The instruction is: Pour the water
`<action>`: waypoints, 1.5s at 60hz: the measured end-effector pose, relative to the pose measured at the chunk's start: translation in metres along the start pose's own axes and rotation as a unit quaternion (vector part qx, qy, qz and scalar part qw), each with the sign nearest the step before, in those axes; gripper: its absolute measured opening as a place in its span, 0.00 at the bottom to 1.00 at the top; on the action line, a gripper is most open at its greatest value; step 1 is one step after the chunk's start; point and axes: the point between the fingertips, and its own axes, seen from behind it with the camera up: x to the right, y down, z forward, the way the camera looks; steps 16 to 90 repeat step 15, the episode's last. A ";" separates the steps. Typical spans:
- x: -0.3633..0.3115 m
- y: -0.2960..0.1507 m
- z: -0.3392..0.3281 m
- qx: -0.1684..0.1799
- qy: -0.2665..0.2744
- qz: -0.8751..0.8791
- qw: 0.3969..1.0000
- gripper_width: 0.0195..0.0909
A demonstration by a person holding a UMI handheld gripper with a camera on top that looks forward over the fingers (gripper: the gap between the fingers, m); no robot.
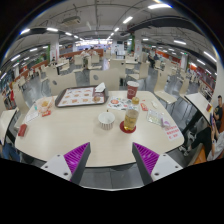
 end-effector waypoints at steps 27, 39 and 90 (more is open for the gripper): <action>-0.006 -0.002 -0.007 0.006 -0.008 -0.015 1.000 0.92; -0.006 -0.002 -0.007 0.006 -0.008 -0.015 1.000 0.92; -0.006 -0.002 -0.007 0.006 -0.008 -0.015 1.000 0.92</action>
